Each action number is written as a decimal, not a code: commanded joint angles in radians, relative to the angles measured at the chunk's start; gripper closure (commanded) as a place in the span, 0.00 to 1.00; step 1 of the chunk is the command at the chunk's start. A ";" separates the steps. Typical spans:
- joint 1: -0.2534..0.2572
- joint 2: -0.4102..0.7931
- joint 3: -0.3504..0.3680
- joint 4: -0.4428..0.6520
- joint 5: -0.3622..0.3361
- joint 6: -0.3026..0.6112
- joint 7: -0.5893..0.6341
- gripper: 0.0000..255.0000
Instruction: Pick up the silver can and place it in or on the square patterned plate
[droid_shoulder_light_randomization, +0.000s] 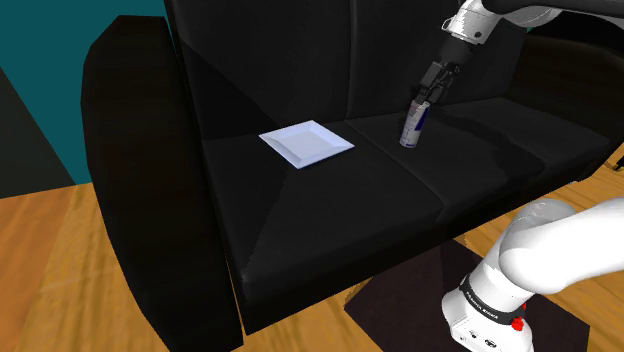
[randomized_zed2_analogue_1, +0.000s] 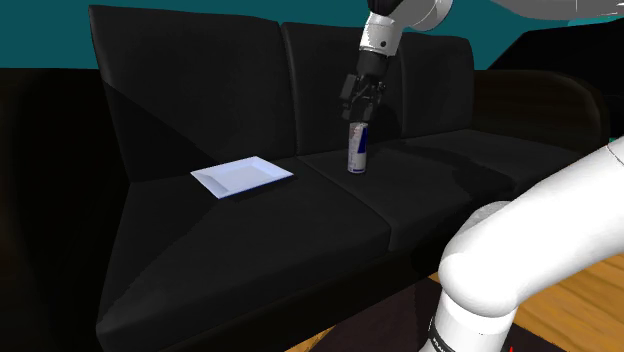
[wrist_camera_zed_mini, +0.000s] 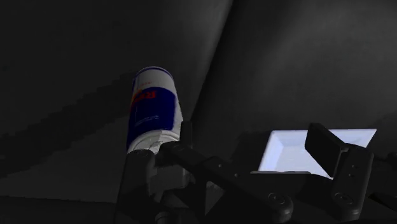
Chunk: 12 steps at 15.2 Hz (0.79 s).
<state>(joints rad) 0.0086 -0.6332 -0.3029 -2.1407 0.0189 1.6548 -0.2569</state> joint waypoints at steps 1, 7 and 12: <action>0.005 0.049 -0.054 0.043 -0.005 0.001 -0.071 0.00; 0.020 0.157 -0.155 0.112 0.005 0.027 -0.202 0.00; 0.019 0.151 -0.152 0.040 0.004 0.094 -0.201 0.00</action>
<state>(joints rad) 0.0275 -0.4809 -0.4547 -2.0852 0.0231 1.7337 -0.4572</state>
